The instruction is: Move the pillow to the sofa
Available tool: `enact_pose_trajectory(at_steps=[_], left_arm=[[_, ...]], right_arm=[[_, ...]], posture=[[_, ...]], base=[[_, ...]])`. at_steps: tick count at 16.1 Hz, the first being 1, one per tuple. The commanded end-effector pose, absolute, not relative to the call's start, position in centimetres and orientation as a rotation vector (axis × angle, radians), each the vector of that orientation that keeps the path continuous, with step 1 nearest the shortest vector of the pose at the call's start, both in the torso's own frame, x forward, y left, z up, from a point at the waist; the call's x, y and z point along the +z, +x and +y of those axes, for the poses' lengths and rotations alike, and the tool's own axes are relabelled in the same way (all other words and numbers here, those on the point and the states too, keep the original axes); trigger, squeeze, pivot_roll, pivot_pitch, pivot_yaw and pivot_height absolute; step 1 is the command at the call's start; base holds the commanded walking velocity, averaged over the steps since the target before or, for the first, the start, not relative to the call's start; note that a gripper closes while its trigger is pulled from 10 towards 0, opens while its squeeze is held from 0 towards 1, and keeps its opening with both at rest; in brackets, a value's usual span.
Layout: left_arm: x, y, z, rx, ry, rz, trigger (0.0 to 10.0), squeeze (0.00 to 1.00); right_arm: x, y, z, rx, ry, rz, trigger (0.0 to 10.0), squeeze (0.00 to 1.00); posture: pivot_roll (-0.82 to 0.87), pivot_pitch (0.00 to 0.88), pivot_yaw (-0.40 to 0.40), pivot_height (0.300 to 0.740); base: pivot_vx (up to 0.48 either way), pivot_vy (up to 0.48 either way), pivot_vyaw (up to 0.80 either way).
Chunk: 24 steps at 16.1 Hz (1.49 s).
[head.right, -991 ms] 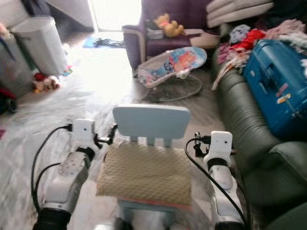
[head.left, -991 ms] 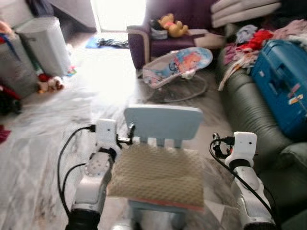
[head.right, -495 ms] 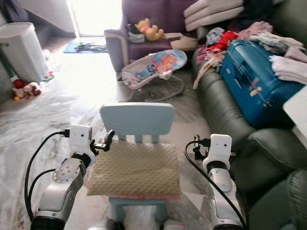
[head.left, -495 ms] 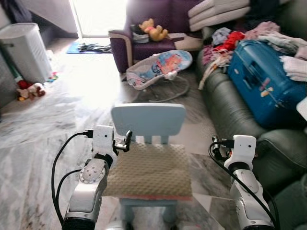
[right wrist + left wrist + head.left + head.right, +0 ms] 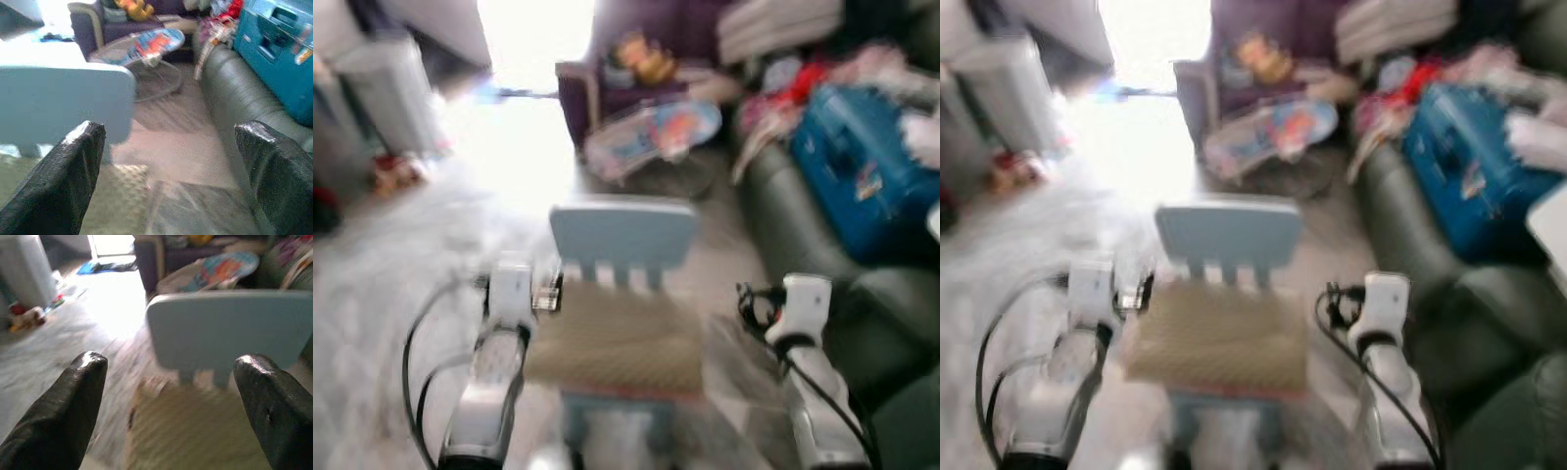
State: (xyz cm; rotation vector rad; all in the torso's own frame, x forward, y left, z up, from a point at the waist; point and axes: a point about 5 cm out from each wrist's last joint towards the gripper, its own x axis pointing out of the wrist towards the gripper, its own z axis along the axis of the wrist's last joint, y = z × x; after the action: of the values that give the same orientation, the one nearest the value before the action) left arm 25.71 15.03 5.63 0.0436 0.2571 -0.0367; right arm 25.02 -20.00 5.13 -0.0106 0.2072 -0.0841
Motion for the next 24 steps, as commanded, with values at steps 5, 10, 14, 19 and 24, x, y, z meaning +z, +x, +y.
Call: enact_pose_trajectory(at_steps=[5,10,14,19,24], left_arm=[[6.2,26.5,15.1,-0.019,0.049,0.252,10.0,0.0],[6.4,26.7,14.9,-0.022,0.062,0.24,10.0,0.0],[6.3,26.5,15.2,-0.003,0.088,0.251,10.0,0.0],[6.4,26.6,15.1,0.003,0.089,0.246,10.0,0.0],[6.6,26.7,15.1,0.017,0.105,0.236,10.0,0.0]], right_arm=[[5.5,25.5,-19.4,-0.057,0.003,0.195,10.0,0.0],[5.6,25.5,-19.5,-0.054,0.016,0.185,10.0,0.0],[5.6,25.3,-19.3,-0.041,0.025,0.185,10.0,0.0],[5.6,25.4,-19.1,-0.028,0.03,0.181,10.0,0.0],[6.1,25.8,-18.6,-0.002,0.053,0.153,10.0,0.0]], posture=[[-0.02,0.0,0.002,0.74],[-0.02,0.0,0.012,0.74],[-0.02,0.0,0.012,0.71],[-0.03,0.0,0.011,0.655],[-0.03,0.0,0.012,0.62]], base=[[0.0,0.0,0.0],[0.0,0.0,0.0],[0.0,0.0,0.0],[0.0,0.0,0.0],[0.0,0.0,0.0]])
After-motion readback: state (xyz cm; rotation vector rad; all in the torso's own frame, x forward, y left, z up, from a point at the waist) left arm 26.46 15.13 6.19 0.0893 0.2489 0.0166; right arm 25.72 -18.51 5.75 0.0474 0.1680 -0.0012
